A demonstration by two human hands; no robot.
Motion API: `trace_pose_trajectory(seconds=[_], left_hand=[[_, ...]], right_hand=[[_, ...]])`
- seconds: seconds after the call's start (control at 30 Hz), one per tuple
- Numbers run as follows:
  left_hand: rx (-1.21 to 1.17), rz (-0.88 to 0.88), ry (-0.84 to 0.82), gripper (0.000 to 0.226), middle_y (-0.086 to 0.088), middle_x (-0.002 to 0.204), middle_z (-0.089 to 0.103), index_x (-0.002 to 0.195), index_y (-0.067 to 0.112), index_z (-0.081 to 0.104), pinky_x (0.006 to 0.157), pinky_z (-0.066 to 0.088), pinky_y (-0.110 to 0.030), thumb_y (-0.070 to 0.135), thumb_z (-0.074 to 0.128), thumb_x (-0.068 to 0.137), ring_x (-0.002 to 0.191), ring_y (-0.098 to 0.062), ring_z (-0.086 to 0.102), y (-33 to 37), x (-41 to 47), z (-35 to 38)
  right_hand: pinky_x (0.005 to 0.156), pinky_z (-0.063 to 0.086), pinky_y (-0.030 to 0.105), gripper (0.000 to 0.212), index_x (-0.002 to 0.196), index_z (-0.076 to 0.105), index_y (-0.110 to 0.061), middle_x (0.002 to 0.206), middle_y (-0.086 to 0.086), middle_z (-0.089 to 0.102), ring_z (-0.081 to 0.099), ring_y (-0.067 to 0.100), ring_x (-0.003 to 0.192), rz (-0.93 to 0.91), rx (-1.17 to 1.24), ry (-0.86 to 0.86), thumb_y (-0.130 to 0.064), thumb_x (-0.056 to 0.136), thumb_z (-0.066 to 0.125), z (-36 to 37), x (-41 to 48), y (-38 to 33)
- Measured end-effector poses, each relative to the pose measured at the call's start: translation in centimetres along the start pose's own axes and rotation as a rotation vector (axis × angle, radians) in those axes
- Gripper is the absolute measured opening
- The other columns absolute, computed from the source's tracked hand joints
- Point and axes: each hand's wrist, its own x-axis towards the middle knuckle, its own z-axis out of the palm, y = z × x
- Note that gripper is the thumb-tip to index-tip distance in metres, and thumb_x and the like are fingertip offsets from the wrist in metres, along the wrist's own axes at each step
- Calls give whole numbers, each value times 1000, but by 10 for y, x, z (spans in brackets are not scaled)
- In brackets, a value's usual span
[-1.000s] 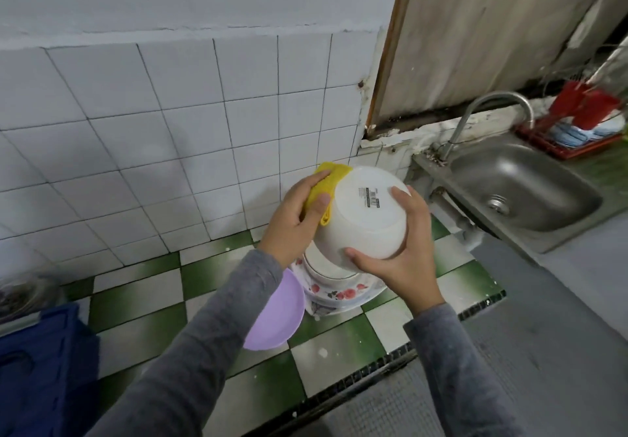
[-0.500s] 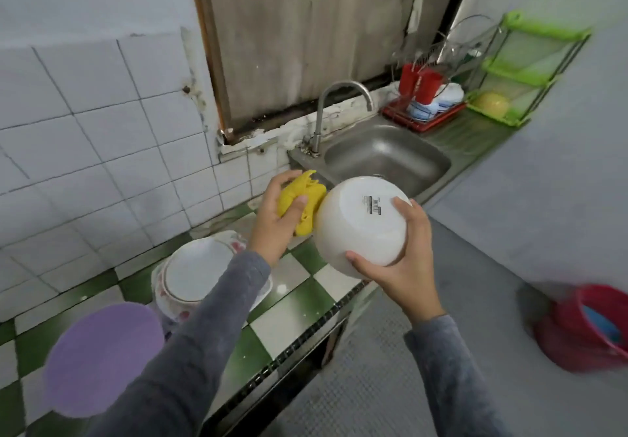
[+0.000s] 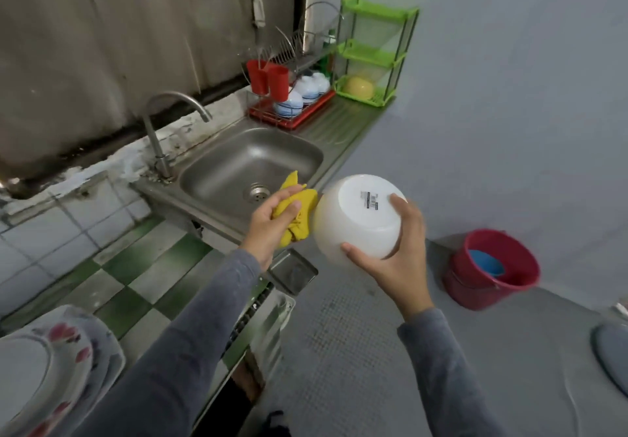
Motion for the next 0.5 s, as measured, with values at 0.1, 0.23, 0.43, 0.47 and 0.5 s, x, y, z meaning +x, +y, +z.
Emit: trace_pose_trajectory(seconds=[0.1, 0.23, 0.43, 0.47, 0.5], left_hand=[[-10, -12, -58, 32, 18, 108, 73, 122, 27, 63, 85, 58, -29, 7, 58, 97, 105, -7, 67, -16, 41, 25], [-16, -19, -110, 44, 8, 128, 66, 134, 27, 56, 95, 54, -35, 5, 60, 96, 119, -13, 63, -31, 105, 51], [-67, -41, -83, 46, 4, 130, 65, 130, 31, 58, 94, 53, -38, 4, 63, 94, 115, -14, 64, -37, 214, 86], [-68, -43, -86, 46, 2, 133, 63, 131, 30, 57, 93, 54, -35, 3, 63, 94, 118, -14, 63, -37, 231, 92], [-64, -36, -89, 47, 1, 136, 61, 132, 28, 57, 91, 55, -32, 3, 63, 94, 120, -14, 61, -37, 249, 97]], right_hand=[[116, 31, 32, 99, 141, 43, -22, 144, 3, 39, 36, 16, 137, 17, -35, 41, -59, 59, 84, -9, 28, 26], [114, 32, 30, 100, 141, 43, -23, 143, 2, 39, 37, 14, 136, 31, -68, 78, -59, 58, 85, -12, 77, 62], [114, 28, 18, 101, 142, 42, -23, 144, -1, 37, 35, 11, 137, 65, -94, 90, -56, 58, 86, -6, 165, 110], [113, 26, 14, 101, 142, 41, -24, 144, -2, 37, 35, 9, 137, 72, -99, 86, -56, 59, 87, -5, 180, 117], [112, 25, 11, 101, 142, 41, -24, 144, -2, 37, 35, 7, 137, 68, -103, 86, -56, 59, 87, -4, 195, 125]])
